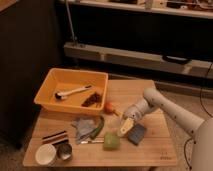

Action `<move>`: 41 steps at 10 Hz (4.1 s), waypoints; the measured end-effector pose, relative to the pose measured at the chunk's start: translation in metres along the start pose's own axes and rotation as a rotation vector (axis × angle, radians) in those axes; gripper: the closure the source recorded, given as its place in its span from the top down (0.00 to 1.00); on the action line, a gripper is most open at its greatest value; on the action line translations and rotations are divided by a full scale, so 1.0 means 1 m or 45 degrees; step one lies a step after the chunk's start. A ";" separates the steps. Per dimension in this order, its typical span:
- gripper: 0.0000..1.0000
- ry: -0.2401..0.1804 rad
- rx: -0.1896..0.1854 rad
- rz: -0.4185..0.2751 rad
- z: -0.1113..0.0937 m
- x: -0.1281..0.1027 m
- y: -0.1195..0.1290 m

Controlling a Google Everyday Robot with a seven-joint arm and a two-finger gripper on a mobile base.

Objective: Place grapes in metal cup

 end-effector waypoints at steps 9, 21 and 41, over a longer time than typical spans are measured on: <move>0.80 0.000 0.000 0.001 0.000 0.000 0.000; 0.80 0.057 0.060 -0.042 -0.006 -0.008 0.002; 0.80 0.764 0.793 -0.812 -0.027 -0.136 0.086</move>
